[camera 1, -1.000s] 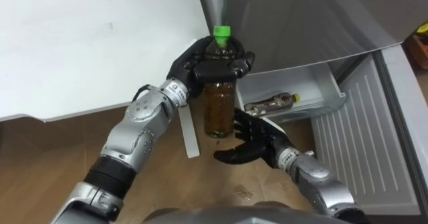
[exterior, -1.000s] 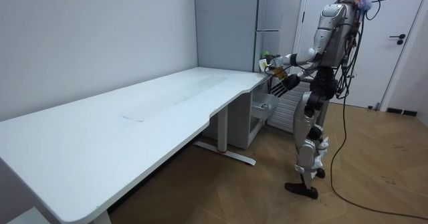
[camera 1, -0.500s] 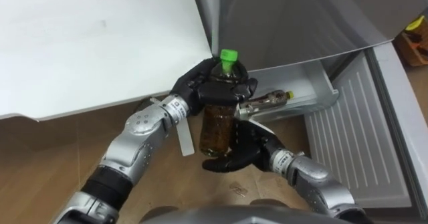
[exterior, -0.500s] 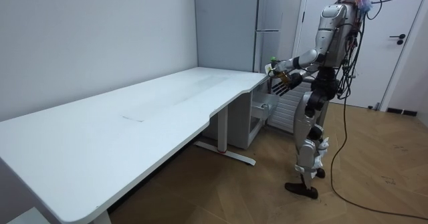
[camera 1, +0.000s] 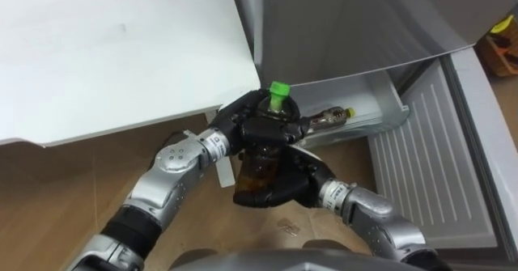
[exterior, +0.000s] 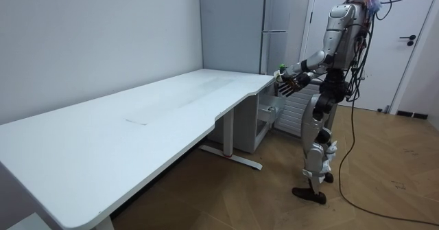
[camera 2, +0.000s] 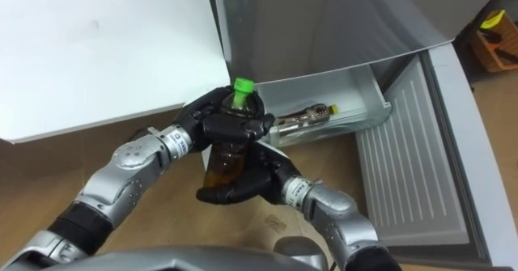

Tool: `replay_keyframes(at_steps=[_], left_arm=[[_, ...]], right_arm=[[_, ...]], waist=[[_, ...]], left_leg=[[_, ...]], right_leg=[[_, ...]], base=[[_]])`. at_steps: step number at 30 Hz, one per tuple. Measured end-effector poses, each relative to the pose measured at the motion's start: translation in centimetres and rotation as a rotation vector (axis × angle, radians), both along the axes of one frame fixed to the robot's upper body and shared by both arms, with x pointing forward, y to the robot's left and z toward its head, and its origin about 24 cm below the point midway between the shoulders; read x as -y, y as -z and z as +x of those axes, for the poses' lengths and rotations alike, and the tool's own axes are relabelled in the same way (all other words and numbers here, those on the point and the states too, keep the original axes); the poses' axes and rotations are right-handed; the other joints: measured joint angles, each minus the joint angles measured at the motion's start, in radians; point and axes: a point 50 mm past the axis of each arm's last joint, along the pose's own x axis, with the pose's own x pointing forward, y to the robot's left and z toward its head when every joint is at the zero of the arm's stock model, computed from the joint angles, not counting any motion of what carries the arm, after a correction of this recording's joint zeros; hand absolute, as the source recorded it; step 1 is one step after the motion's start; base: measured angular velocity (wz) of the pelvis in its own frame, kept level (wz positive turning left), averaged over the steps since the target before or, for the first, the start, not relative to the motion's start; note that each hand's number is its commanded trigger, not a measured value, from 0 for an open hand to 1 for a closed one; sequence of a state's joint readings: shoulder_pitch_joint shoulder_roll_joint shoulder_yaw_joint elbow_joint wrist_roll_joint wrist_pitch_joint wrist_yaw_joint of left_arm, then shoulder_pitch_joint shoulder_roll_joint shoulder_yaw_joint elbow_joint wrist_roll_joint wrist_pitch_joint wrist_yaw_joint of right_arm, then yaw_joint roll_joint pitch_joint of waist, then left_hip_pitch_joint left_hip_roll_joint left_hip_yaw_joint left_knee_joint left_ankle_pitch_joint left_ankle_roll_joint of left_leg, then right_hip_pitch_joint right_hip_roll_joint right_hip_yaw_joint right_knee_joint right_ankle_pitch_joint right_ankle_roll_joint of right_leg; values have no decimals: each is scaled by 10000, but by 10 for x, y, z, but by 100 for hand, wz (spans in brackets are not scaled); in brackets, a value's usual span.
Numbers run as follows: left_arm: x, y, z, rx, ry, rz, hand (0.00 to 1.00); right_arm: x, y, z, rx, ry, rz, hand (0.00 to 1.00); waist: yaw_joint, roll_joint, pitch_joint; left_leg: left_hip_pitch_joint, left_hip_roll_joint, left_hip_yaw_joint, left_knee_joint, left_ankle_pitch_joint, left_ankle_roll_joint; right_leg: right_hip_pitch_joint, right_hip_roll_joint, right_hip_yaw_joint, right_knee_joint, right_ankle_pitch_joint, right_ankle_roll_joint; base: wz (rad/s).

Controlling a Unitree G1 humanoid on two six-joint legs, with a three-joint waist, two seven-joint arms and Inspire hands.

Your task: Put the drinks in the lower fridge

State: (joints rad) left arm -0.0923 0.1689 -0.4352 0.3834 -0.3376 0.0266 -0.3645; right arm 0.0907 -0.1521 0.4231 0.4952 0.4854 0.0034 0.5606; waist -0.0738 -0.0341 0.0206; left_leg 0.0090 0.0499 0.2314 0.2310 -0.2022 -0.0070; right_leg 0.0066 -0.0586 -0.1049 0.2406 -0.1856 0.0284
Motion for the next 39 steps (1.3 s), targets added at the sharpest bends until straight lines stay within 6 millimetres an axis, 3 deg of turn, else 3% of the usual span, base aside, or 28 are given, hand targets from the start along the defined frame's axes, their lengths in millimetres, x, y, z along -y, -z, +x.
replay_keyframes(at_steps=[3,4,5,11,22,23,24,25,26,39], left_arm=[[0,-2,1,148,0,-64,100],[0,-2,1,234,0,-97,100],[0,-3,1,270,-1,-110,100],[2,-5,2,456,10,-247,100],[7,-4,-1,467,215,-337,100],[7,-4,-1,463,207,-348,84],[7,-4,-1,440,148,-377,43],[8,-4,0,401,83,-447,10],[8,-5,0,398,74,-467,0],[9,-6,1,401,-32,-595,0]], right_arm=[[-1,-1,0,-116,229,352,0],[-1,-1,0,-181,346,527,58],[-1,-1,0,-203,395,595,100],[-3,-2,0,-581,876,1287,100],[-4,2,-3,-980,907,994,100],[-4,2,-3,-976,906,987,100],[-4,1,-3,-968,905,983,100],[-4,1,-3,-954,915,984,100],[-4,1,-3,-949,923,983,100],[-3,2,-2,-977,1028,896,100]], waist=[[3,-6,-1],[0,-12,2],[8,-15,1],[22,-48,12],[140,-83,-1],[157,-92,-1],[175,-111,-1],[181,-121,-2],[183,-124,-2],[258,-213,6]], left_leg=[[-36,1,-4,24,-1,0],[-36,1,-19,23,-1,0],[-36,0,-22,22,-2,0],[-35,1,4,19,-3,0],[-143,-6,-2,27,-3,0],[-151,-7,-2,28,-3,0],[-154,-7,-2,32,-3,0],[-154,-6,-2,34,-3,0],[-154,-6,-2,35,-3,0],[-164,4,-2,69,-3,1]], right_leg=[[-38,1,20,11,1,-1],[-39,1,21,12,1,-1],[-39,1,20,13,1,-2],[-39,8,21,11,5,-8],[-156,0,17,35,6,-10],[-165,-1,18,38,6,-10],[-171,-2,18,42,6,-10],[-171,-1,18,43,6,-10],[-170,-2,18,44,6,-10],[-213,-3,12,155,5,-8]], base=[[0],[0],[0],[0],[0],[0],[0],[0],[0],[0]])
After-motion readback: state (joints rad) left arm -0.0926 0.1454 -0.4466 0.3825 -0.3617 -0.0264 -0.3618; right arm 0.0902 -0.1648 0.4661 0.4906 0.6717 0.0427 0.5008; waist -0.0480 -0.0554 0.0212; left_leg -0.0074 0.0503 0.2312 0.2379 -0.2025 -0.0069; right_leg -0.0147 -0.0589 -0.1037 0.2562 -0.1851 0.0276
